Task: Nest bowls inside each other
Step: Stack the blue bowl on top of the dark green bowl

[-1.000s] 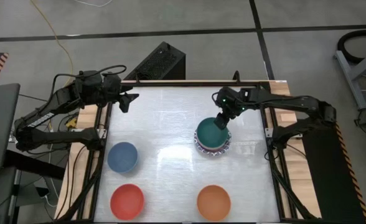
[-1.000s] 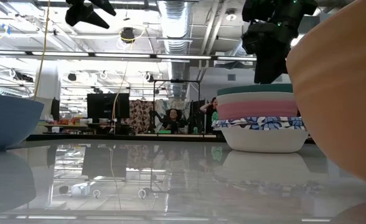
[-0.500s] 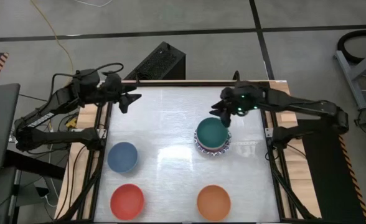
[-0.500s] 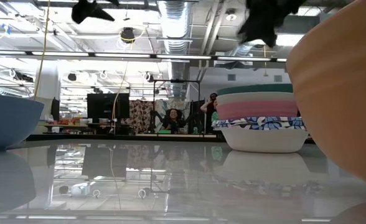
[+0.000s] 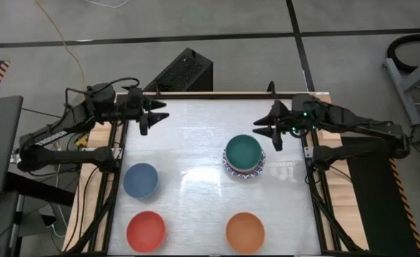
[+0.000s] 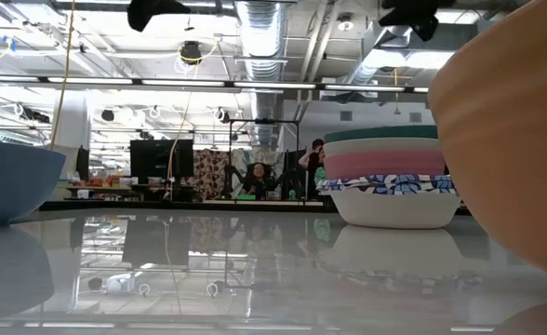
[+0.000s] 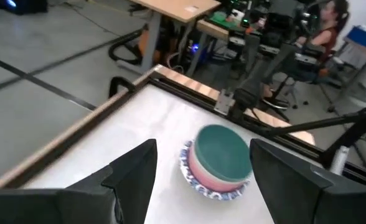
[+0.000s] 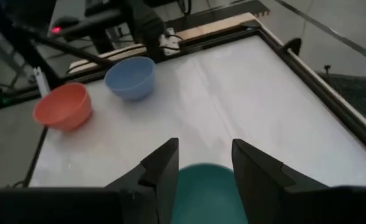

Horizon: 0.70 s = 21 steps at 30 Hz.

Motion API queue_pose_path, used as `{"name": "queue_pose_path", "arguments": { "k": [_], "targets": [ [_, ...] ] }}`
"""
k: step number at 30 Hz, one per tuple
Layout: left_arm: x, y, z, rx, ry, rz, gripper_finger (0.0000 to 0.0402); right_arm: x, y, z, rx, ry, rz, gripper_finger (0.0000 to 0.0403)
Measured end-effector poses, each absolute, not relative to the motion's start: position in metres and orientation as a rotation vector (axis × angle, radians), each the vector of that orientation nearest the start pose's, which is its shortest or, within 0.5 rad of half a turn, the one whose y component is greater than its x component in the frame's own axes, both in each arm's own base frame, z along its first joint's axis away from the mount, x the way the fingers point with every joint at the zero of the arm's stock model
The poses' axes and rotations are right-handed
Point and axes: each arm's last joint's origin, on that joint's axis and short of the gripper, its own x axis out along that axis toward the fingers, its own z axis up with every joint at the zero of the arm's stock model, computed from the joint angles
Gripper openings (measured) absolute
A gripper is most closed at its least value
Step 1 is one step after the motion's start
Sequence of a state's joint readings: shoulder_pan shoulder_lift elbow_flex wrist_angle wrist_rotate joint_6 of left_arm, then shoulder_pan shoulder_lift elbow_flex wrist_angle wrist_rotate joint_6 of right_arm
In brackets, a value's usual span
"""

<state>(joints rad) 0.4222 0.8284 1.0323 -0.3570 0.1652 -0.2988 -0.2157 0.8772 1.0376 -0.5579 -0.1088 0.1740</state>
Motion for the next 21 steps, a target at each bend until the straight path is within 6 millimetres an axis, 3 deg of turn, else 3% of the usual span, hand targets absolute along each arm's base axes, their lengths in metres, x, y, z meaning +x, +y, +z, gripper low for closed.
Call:
{"name": "queue_pose_path", "arguments": {
  "k": [5, 13, 21],
  "targets": [
    [0.154, 0.053, 0.370, -0.417, 0.207, 0.180, 0.0245, 0.157, -0.031, 0.347, 0.320, 0.328, -0.157, 0.0168],
    [0.144, 0.026, 0.341, -0.440, 0.601, 0.166, 0.0245, 0.157, -0.031, 0.302, 0.480, 0.281, -0.177, 0.0168],
    [0.129, 0.003, 0.321, -0.436, 0.902, 0.138, 0.0245, 0.162, -0.032, 0.300, 0.502, 0.227, -0.169, 0.0168]
  ]
}}
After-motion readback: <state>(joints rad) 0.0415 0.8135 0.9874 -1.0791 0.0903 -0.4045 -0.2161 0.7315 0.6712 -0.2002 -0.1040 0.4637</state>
